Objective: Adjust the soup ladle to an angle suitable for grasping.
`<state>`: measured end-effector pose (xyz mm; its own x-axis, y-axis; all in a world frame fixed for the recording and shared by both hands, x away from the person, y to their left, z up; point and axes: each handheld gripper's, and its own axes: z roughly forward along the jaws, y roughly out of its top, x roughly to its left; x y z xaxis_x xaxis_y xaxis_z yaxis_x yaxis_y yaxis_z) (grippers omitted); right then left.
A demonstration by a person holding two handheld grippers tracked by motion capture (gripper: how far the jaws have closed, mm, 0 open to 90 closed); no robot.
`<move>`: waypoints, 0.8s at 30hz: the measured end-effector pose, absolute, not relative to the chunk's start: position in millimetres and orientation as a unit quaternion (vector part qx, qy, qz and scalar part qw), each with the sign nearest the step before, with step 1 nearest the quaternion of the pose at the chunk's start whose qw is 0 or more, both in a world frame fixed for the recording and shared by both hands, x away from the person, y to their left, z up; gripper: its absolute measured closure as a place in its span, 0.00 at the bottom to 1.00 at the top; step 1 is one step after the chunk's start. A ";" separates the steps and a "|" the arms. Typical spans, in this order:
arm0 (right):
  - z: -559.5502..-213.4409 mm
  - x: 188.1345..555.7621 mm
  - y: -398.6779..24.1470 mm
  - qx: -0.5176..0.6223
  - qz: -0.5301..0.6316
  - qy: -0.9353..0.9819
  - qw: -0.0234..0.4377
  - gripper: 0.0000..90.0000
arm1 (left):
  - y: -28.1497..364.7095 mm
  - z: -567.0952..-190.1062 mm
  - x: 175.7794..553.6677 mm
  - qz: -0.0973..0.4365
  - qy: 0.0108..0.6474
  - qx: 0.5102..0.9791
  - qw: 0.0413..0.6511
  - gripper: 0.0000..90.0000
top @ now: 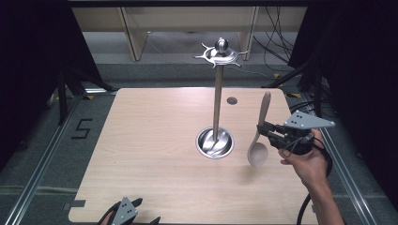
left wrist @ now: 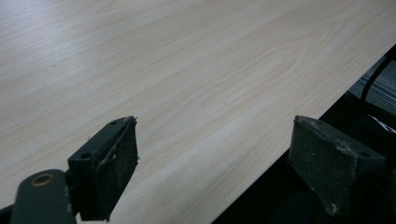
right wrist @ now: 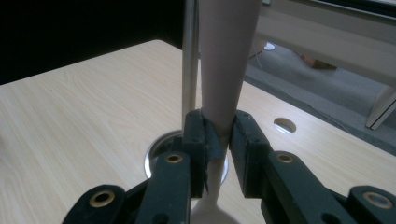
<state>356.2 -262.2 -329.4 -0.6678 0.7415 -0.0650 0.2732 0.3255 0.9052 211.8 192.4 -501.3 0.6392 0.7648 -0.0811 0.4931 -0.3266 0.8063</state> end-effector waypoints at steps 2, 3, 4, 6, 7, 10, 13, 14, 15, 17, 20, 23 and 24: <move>-325.0 359.7 -258.4 0.319 0.481 0.777 0.251 0.86 | 193.2 -501.3 212.1 0.162 0.390 0.805 0.418 0.17; -322.9 360.6 -255.8 0.321 0.482 0.776 0.251 0.86 | 193.3 -501.0 212.0 0.163 0.390 0.804 0.418 0.17; -319.1 363.0 -251.9 0.317 0.484 0.777 0.248 0.86 | 194.1 -500.6 212.5 0.164 0.386 0.806 0.418 0.17; -314.6 365.5 -248.3 0.315 0.483 0.778 0.250 0.86 | 194.3 -500.5 212.7 0.165 0.383 0.807 0.417 0.17; -313.3 367.3 -246.0 0.311 0.488 0.774 0.256 0.86 | 193.9 -500.7 212.3 0.164 0.387 0.806 0.417 0.17; -308.6 369.9 -243.3 0.308 0.485 0.779 0.251 0.86 | 193.8 -500.5 212.1 0.165 0.388 0.805 0.417 0.17; -302.8 375.9 -237.9 0.304 0.488 0.777 0.255 0.86 | 192.5 -500.3 211.4 0.160 0.388 0.800 0.429 0.17; -300.8 376.6 -237.3 0.305 0.485 0.781 0.250 0.86 | 192.5 -500.4 211.4 0.160 0.388 0.800 0.429 0.17; -299.7 377.7 -235.8 0.306 0.485 0.780 0.251 0.86 | 192.1 -500.5 211.0 0.159 0.391 0.798 0.430 0.17; -297.6 379.1 -232.7 0.307 0.486 0.781 0.246 0.86 | 191.7 -500.7 210.5 0.155 0.395 0.797 0.430 0.17; -294.4 382.0 -228.6 0.310 0.486 0.781 0.242 0.86 | 192.3 -500.4 211.3 0.159 0.389 0.799 0.429 0.17; -291.7 384.6 -227.2 0.302 0.485 0.780 0.255 0.86 | 191.7 -500.7 210.5 0.155 0.395 0.797 0.430 0.17; -290.3 385.0 -226.0 0.304 0.483 0.781 0.252 0.86 | 192.9 -500.6 211.3 0.159 0.392 0.802 0.421 0.17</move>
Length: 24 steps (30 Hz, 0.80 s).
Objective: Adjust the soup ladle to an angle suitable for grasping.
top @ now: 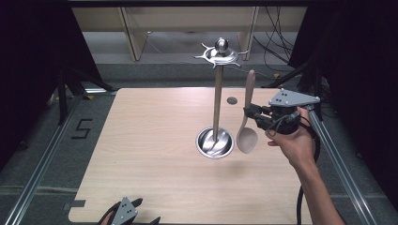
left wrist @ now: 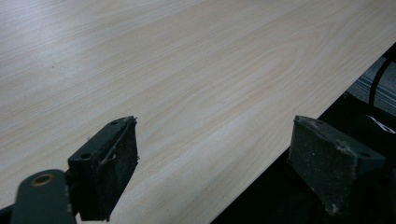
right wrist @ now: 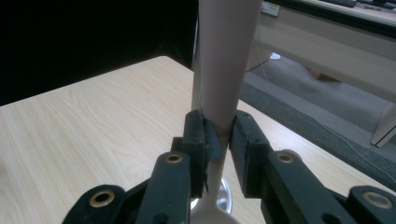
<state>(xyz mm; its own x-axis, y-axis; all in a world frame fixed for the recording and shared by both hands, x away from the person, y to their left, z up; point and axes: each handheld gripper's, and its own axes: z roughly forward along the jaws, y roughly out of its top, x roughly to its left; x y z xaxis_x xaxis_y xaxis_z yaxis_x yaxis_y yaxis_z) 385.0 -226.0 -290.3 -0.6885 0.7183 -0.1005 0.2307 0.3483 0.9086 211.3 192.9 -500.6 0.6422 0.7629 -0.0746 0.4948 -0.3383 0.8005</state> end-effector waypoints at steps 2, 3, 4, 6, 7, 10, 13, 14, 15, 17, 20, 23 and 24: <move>-286.5 387.9 -222.5 0.306 0.478 0.784 0.250 0.86 | 193.4 -500.6 211.7 0.160 0.389 0.806 0.417 0.17; -286.5 389.2 -221.2 0.307 0.481 0.780 0.256 0.86 | 191.6 -500.8 210.5 0.155 0.394 0.797 0.430 0.17; -285.1 389.8 -220.5 0.310 0.478 0.782 0.252 0.86 | 191.7 -500.6 210.5 0.155 0.395 0.797 0.430 0.17; -284.4 391.5 -220.1 0.310 0.478 0.781 0.255 0.86 | 192.6 -500.2 211.1 0.159 0.389 0.800 0.428 0.17; -282.9 394.0 -219.2 0.310 0.474 0.784 0.254 0.86 | 191.5 -501.0 210.5 0.155 0.396 0.796 0.432 0.17; -282.2 395.4 -218.4 0.311 0.470 0.786 0.254 0.86 | 191.8 -500.7 210.7 0.157 0.394 0.797 0.431 0.17; -281.5 397.6 -216.9 0.313 0.465 0.789 0.252 0.86 | 192.0 -500.6 210.6 0.155 0.394 0.798 0.430 0.17; -281.5 398.3 -216.2 0.312 0.465 0.790 0.251 0.86 | 191.8 -500.6 210.4 0.156 0.395 0.797 0.430 0.17; -281.7 398.7 -215.6 0.312 0.466 0.789 0.251 0.86 | 192.1 -500.5 210.8 0.154 0.394 0.798 0.429 0.17; -282.5 400.0 -212.9 0.315 0.462 0.791 0.250 0.86 | 191.8 -500.7 210.4 0.155 0.395 0.797 0.430 0.17; -282.4 402.5 -211.8 0.312 0.461 0.792 0.250 0.86 | 191.8 -500.6 210.5 0.155 0.395 0.797 0.430 0.17; -282.5 404.4 -209.8 0.311 0.466 0.786 0.260 0.86 | 191.9 -500.6 210.5 0.155 0.395 0.797 0.431 0.17; -282.5 404.4 -209.8 0.311 0.466 0.786 0.260 0.86 | 191.9 -500.6 210.5 0.155 0.395 0.797 0.431 0.17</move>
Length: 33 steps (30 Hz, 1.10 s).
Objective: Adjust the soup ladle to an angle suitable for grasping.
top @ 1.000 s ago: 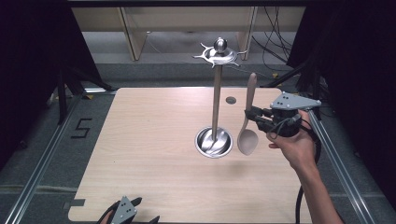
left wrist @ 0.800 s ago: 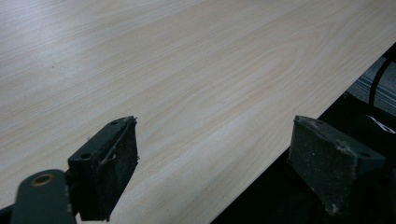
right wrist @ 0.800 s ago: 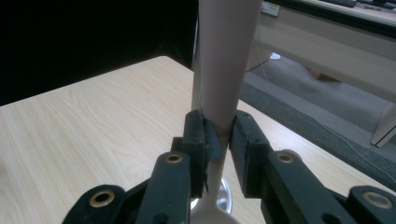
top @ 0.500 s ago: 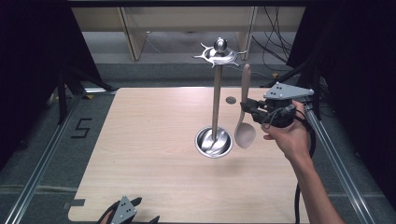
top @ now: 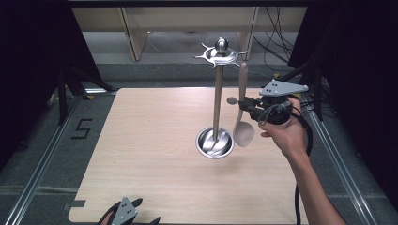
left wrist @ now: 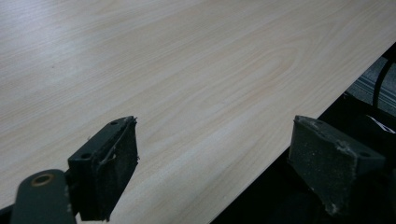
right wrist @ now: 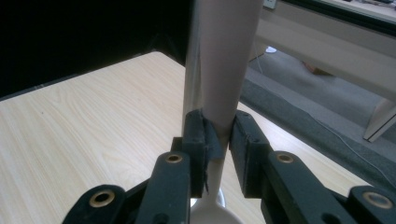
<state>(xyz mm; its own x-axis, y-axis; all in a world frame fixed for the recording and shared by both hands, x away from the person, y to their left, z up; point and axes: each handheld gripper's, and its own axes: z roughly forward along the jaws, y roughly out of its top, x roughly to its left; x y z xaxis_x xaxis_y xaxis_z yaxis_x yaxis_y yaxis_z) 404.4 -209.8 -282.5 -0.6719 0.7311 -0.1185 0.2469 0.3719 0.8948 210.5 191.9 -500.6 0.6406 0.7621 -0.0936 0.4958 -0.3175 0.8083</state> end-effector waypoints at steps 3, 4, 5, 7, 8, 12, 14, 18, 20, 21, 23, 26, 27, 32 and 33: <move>-281.5 403.5 -207.3 0.315 0.459 0.793 0.249 0.86 | 192.0 -500.6 210.6 0.154 0.395 0.797 0.430 0.17; -282.2 404.4 -206.2 0.316 0.461 0.789 0.254 0.86 | 192.1 -500.4 210.5 0.154 0.394 0.798 0.429 0.17; -281.7 404.1 -205.8 0.319 0.459 0.793 0.244 0.86 | 192.6 -500.1 211.0 0.160 0.385 0.802 0.428 0.17; -282.3 407.1 -204.1 0.318 0.452 0.794 0.253 0.86 | 192.8 -500.0 211.1 0.160 0.385 0.802 0.428 0.17; -282.6 407.8 -203.3 0.319 0.451 0.795 0.251 0.86 | 192.7 -500.1 211.1 0.160 0.385 0.802 0.428 0.17; -283.6 408.6 -200.7 0.323 0.454 0.792 0.249 0.86 | 192.2 -500.4 210.6 0.158 0.391 0.799 0.429 0.17; -284.7 410.5 -199.9 0.316 0.459 0.788 0.261 0.86 | 192.9 -500.3 211.2 0.162 0.384 0.803 0.426 0.17; -284.6 411.1 -199.1 0.319 0.455 0.792 0.253 0.86 | 192.9 -500.1 211.2 0.161 0.384 0.804 0.425 0.17; -285.2 411.9 -198.0 0.321 0.457 0.791 0.251 0.86 | 192.7 -500.1 210.9 0.161 0.384 0.803 0.427 0.17; -285.4 412.4 -197.7 0.322 0.458 0.789 0.253 0.85 | 192.2 -500.4 210.5 0.158 0.391 0.799 0.428 0.17; -286.4 412.8 -197.5 0.320 0.462 0.788 0.252 0.85 | 192.4 -500.3 210.8 0.160 0.388 0.801 0.428 0.17; -288.6 412.6 -196.6 0.316 0.470 0.786 0.247 0.85 | 192.3 -500.4 211.0 0.160 0.384 0.802 0.428 0.17; -290.2 411.3 -196.0 0.320 0.477 0.777 0.256 0.82 | 192.7 -500.3 211.4 0.162 0.383 0.804 0.426 0.17; -293.6 408.7 -196.5 0.312 0.484 0.780 0.245 0.77 | 192.7 -501.5 212.1 0.162 0.387 0.804 0.421 0.17; -295.6 406.8 -198.0 0.319 0.487 0.775 0.245 0.73 | 193.0 -500.6 211.7 0.161 0.385 0.807 0.417 0.17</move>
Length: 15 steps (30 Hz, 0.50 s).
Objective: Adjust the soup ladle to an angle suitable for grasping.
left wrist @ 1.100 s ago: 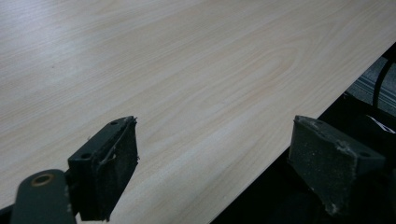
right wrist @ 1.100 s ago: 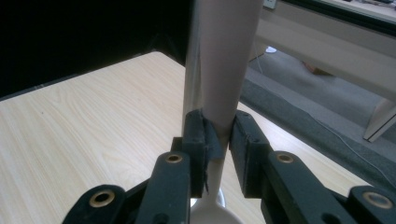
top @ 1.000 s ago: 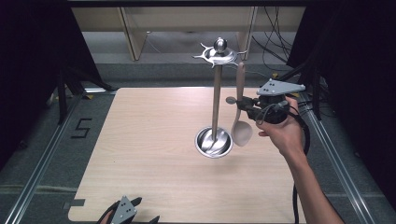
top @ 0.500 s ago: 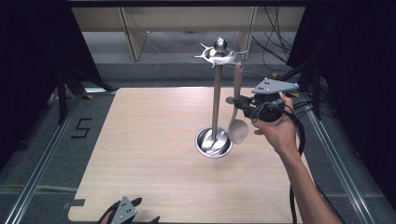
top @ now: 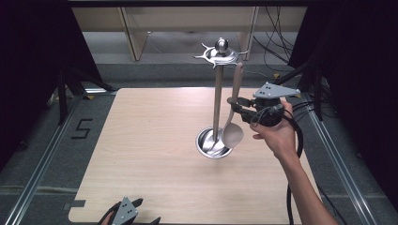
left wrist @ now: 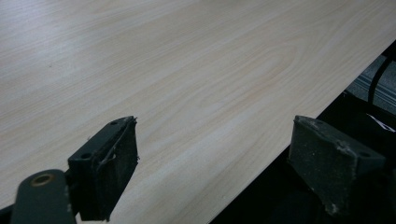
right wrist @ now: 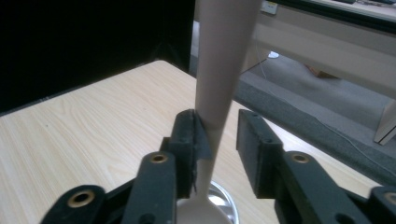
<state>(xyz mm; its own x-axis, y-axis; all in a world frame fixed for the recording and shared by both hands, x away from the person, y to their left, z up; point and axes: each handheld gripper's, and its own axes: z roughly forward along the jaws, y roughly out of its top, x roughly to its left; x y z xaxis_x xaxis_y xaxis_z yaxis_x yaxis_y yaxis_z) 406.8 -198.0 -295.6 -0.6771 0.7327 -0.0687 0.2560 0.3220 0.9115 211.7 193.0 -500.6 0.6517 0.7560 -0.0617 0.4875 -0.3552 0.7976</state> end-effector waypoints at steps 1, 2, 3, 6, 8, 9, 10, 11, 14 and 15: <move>-296.8 405.6 -198.4 0.321 0.492 0.771 0.243 0.72 | 193.0 -500.6 211.7 0.161 0.385 0.807 0.417 0.17; -297.1 403.9 -199.6 0.322 0.494 0.771 0.241 0.70 | 191.4 -500.8 210.6 0.156 0.389 0.800 0.429 0.17; -297.1 403.9 -199.6 0.322 0.494 0.771 0.241 0.70 | 191.4 -500.8 210.6 0.156 0.389 0.800 0.429 0.17; -299.3 398.7 -202.7 0.323 0.505 0.763 0.243 0.63 | 192.8 -501.5 212.1 0.160 0.389 0.803 0.423 0.17; -304.2 392.9 -207.1 0.328 0.512 0.757 0.241 0.60 | 192.4 -501.4 212.0 0.156 0.391 0.800 0.428 0.17; -304.2 392.9 -207.1 0.328 0.512 0.757 0.241 0.60 | 192.4 -501.4 212.0 0.156 0.391 0.800 0.428 0.17; -308.8 390.3 -209.9 0.330 0.519 0.752 0.239 0.58 | 192.8 -501.2 212.1 0.158 0.392 0.799 0.428 0.17; -308.8 390.3 -209.9 0.330 0.519 0.752 0.239 0.58 | 192.8 -501.2 212.1 0.158 0.392 0.799 0.428 0.17; -318.5 382.4 -216.9 0.335 0.520 0.748 0.241 0.54 | 193.7 -500.8 212.2 0.161 0.390 0.802 0.422 0.17; -318.5 382.4 -216.9 0.335 0.520 0.748 0.241 0.54 | 193.7 -500.8 212.2 0.161 0.390 0.802 0.422 0.17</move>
